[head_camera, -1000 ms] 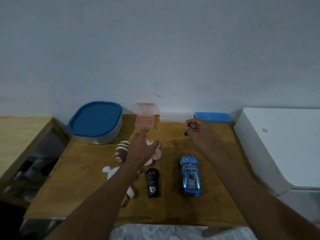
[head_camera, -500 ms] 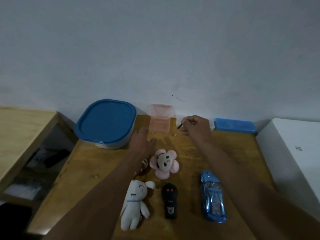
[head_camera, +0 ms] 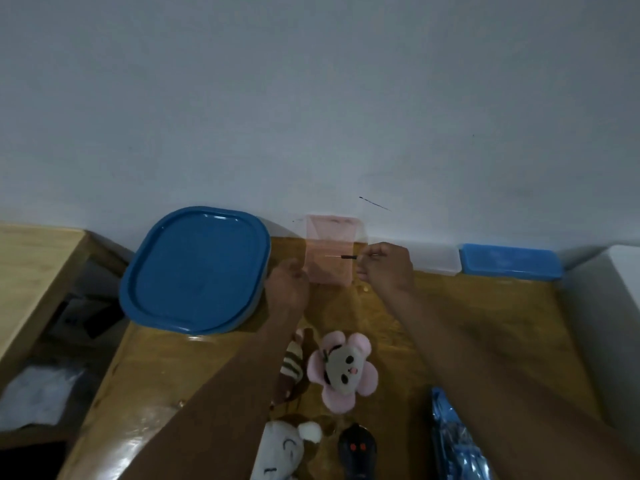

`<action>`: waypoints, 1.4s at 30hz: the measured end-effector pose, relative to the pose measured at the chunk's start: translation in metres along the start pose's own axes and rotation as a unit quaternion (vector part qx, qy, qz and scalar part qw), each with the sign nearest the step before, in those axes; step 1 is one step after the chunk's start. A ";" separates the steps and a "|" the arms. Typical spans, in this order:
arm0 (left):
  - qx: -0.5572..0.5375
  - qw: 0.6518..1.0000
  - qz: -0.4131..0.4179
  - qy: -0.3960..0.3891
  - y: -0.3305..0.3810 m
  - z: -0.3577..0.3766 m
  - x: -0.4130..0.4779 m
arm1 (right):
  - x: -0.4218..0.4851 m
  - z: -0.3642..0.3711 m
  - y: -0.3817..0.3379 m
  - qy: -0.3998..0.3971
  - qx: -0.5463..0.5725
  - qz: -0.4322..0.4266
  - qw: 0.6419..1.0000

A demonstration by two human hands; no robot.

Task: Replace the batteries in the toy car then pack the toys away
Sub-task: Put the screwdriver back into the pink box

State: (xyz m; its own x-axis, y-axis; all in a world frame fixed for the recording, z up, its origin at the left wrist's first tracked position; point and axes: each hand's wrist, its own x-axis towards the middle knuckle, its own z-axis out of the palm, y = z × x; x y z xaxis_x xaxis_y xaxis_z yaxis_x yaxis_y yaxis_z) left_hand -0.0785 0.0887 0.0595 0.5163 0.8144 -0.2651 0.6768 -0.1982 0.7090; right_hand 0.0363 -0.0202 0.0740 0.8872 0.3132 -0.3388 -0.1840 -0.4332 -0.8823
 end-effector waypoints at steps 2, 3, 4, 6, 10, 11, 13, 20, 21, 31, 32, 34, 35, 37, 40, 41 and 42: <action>-0.007 1.000 -0.014 -0.001 -0.004 0.004 0.011 | 0.007 0.010 0.005 -0.002 -0.036 -0.005 0.999; -0.021 1.000 -0.022 0.002 -0.006 0.007 0.016 | 0.011 0.014 0.006 -0.003 -0.055 -0.010 0.998; -0.038 0.999 -0.026 0.005 -0.009 0.008 0.020 | 0.014 0.019 0.008 -0.005 -0.073 -0.013 0.997; -0.078 0.996 -0.041 0.002 -0.012 0.011 0.024 | 0.019 0.027 0.012 -0.010 -0.101 -0.020 0.995; -0.146 0.987 -0.064 -0.025 -0.021 0.016 0.031 | 0.022 0.040 0.019 -0.020 -0.141 -0.039 0.989; -0.160 0.984 -0.066 -0.031 -0.023 0.017 0.032 | 0.022 0.042 0.020 -0.025 -0.159 -0.053 0.986; -0.178 0.981 -0.063 -0.039 -0.025 0.017 0.032 | 0.021 0.044 0.021 -0.030 -0.215 -0.094 0.972; -0.216 0.974 -0.058 -0.044 -0.031 0.019 0.030 | 0.019 0.045 0.022 -0.072 -0.387 -0.204 0.897; -0.219 0.973 -0.059 -0.046 -0.031 0.019 0.029 | 0.019 0.045 0.023 -0.076 -0.401 -0.209 0.888; -0.238 0.967 -0.079 -0.034 -0.036 0.024 0.028 | 0.030 0.032 -0.001 0.089 -0.235 -0.173 0.952; -0.242 0.966 -0.081 -0.036 -0.036 0.025 0.029 | 0.033 0.032 -0.004 0.097 -0.199 -0.138 0.965; -0.245 0.965 -0.081 -0.040 -0.036 0.024 0.029 | 0.036 0.033 -0.008 0.070 -0.132 -0.083 0.985; -0.244 0.965 -0.080 -0.043 -0.036 0.024 0.028 | 0.035 0.033 -0.010 0.047 -0.106 -0.071 0.991; -0.241 0.967 -0.074 -0.044 -0.036 0.023 0.029 | 0.033 0.032 -0.009 0.013 -0.098 -0.082 0.992; -0.237 0.968 -0.069 -0.046 -0.036 0.022 0.028 | 0.030 0.030 -0.001 -0.017 -0.177 -0.157 0.971; -0.233 0.969 -0.067 -0.046 -0.036 0.022 0.027 | 0.029 0.029 0.003 -0.023 -0.214 -0.183 0.959; -0.231 0.970 -0.065 -0.046 -0.036 0.021 0.027 | 0.028 0.027 0.008 -0.029 -0.245 -0.201 0.948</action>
State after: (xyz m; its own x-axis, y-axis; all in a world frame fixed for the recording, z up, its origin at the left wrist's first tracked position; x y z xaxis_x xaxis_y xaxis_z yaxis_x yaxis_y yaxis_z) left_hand -0.0774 0.1065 0.0133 0.5017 0.7593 -0.4144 0.4436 0.1855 0.8769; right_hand 0.0485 0.0082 0.0487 0.8159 0.5770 -0.0370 0.3961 -0.6044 -0.6912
